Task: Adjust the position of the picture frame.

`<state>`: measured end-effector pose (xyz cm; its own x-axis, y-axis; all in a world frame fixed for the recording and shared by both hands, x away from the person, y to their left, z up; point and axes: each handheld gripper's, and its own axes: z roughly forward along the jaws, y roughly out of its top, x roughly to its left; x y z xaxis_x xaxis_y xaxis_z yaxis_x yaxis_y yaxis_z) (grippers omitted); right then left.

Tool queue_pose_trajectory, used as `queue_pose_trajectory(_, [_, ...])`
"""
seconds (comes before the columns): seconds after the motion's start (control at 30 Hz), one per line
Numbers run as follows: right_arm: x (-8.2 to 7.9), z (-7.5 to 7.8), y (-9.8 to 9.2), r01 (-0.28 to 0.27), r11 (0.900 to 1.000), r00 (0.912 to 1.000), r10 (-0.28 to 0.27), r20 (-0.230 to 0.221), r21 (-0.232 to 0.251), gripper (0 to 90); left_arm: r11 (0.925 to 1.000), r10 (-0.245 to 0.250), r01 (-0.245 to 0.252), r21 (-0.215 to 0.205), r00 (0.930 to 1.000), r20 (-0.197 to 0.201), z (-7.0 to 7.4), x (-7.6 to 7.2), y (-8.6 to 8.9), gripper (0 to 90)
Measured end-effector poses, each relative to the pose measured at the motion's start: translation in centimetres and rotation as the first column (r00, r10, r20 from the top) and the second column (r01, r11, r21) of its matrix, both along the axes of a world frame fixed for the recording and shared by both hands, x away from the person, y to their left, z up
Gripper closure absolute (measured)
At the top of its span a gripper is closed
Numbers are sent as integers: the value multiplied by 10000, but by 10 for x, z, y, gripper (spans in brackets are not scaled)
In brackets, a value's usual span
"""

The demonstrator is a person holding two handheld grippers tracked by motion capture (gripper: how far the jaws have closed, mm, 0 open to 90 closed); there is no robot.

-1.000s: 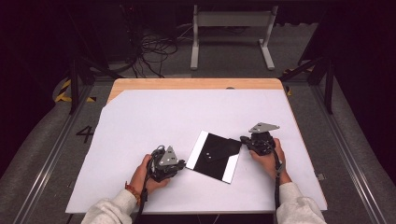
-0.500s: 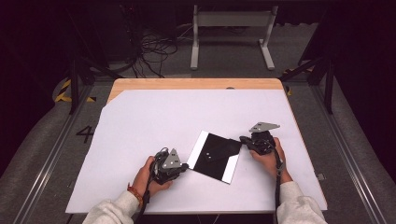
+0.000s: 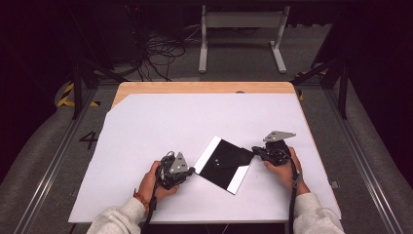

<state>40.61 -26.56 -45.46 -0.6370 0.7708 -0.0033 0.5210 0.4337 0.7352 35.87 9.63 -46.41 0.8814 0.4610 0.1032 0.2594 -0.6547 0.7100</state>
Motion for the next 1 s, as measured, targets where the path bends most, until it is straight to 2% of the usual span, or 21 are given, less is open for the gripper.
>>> queue_pose_trajectory(0.23, [-14,1,-4,-258,9996,9996,258,-78,-61,900,9995,316,-317,49,9994,102,0,6,-1,896])
queue_pose_trajectory(0.4, [-31,2,-7,-715,9974,9971,712,-264,-113,900,9983,573,-574,35,9983,119,0,9,-1,866])
queue_pose_trajectory(0.53, [-49,2,-4,-1081,9941,9935,1080,-364,-20,900,9985,543,-543,6,9985,9,3,5,1,851])
queue_pose_trajectory(0.67, [-58,1,-2,-1269,9919,9912,1270,-377,69,900,9990,389,-391,-204,9992,-129,7,1,7,848])
queue_pose_trajectory(0.73, [-64,0,-1,-1331,9911,9904,1333,-359,91,900,9991,323,-329,-268,9992,-247,9,-3,12,844])
queue_pose_trajectory(0.8, [-69,0,1,-1380,9904,9899,1383,-307,124,900,9985,181,-203,-516,9989,-430,12,-11,18,835])
queue_pose_trajectory(0.87, [-75,0,3,-1427,9897,9893,1429,-298,105,900,9965,-108,56,-829,9980,-627,14,-27,22,832])
queue_pose_trajectory(1.0, [-82,-1,7,-1432,9897,9895,1433,-187,85,900,9949,-562,489,-880,9951,-818,14,-51,19,832])
